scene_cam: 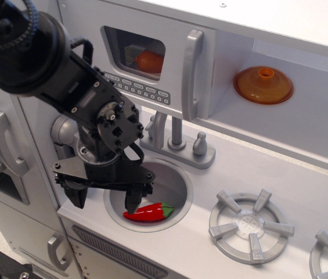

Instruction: Open microwave

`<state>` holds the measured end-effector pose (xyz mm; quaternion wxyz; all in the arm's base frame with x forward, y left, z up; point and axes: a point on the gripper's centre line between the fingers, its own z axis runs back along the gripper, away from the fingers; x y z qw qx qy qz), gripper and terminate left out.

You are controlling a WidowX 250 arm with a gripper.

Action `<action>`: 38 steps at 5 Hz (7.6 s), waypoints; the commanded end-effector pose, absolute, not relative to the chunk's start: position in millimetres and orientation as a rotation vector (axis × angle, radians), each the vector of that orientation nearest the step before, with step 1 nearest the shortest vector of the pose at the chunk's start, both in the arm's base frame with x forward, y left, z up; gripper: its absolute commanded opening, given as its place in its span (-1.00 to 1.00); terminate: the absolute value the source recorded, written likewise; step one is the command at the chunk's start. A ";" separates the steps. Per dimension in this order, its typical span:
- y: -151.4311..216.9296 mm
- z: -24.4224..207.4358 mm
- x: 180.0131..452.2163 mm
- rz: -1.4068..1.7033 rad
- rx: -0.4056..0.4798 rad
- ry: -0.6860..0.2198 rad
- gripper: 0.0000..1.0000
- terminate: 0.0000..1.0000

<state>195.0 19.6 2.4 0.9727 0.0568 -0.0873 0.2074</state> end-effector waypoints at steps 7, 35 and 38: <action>-30.1 85.2 315.0 0.353 -0.006 -0.503 1.00 -1.00; 54.8 94.7 215.6 -0.045 0.013 -0.178 1.00 -1.00; 56.4 124.9 213.2 0.053 -0.028 -0.212 1.00 1.00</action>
